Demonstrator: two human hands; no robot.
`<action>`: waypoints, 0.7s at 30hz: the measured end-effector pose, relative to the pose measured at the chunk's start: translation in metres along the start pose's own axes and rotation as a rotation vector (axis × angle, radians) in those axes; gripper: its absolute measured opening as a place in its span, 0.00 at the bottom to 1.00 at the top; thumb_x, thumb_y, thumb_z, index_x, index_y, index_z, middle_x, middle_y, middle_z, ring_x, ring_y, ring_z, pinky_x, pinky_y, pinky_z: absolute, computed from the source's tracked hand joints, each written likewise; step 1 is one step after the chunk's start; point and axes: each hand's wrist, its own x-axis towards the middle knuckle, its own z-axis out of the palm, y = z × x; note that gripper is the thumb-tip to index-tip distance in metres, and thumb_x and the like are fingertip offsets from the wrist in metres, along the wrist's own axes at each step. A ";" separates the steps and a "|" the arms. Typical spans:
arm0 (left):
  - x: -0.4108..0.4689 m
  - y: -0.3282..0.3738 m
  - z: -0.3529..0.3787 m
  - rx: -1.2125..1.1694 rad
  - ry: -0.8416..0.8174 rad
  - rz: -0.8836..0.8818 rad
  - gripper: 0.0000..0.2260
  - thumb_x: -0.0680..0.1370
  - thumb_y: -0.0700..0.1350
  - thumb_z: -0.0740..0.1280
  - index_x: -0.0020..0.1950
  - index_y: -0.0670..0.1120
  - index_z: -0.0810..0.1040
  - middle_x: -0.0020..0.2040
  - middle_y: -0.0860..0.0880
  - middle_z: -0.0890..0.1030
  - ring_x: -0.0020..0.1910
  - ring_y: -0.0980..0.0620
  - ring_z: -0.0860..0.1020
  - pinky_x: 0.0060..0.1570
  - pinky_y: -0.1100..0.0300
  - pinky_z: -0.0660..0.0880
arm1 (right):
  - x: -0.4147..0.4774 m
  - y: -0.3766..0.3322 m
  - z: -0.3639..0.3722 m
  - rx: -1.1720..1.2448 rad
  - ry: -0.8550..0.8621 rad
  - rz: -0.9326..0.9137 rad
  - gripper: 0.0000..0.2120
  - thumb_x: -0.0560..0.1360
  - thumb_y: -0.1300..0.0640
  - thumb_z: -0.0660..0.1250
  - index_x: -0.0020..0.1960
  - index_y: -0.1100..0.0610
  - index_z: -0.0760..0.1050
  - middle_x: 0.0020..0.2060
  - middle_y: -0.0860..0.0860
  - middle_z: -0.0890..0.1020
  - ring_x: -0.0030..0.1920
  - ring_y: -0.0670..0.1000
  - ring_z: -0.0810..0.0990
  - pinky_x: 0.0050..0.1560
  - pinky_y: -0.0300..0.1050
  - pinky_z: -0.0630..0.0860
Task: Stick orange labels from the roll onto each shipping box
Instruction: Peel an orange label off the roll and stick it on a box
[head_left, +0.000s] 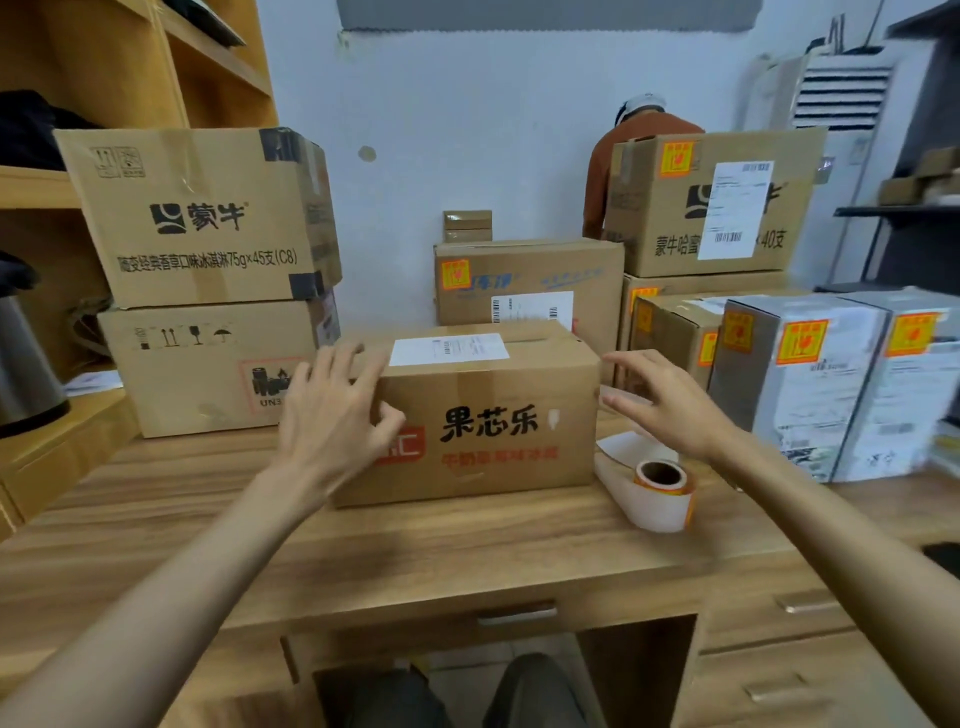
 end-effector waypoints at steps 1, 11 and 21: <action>0.004 0.018 0.001 -0.049 0.014 0.057 0.22 0.73 0.50 0.62 0.64 0.41 0.77 0.57 0.39 0.78 0.52 0.41 0.77 0.46 0.47 0.77 | -0.006 0.006 -0.003 -0.045 0.011 0.003 0.20 0.79 0.49 0.67 0.70 0.50 0.70 0.63 0.48 0.73 0.56 0.48 0.75 0.56 0.48 0.75; 0.008 0.212 0.044 -0.620 -0.476 0.270 0.15 0.80 0.53 0.64 0.67 0.54 0.73 0.59 0.54 0.74 0.54 0.48 0.79 0.49 0.47 0.78 | -0.063 0.054 -0.025 -0.003 -0.145 0.109 0.03 0.75 0.53 0.72 0.46 0.45 0.80 0.40 0.44 0.82 0.38 0.42 0.76 0.39 0.42 0.70; 0.002 0.247 0.071 -0.898 -0.514 0.075 0.06 0.78 0.50 0.71 0.52 0.51 0.77 0.52 0.56 0.74 0.51 0.54 0.75 0.53 0.49 0.75 | -0.084 0.062 -0.004 0.139 -0.202 0.184 0.16 0.70 0.70 0.66 0.49 0.53 0.82 0.28 0.33 0.78 0.27 0.41 0.71 0.31 0.33 0.65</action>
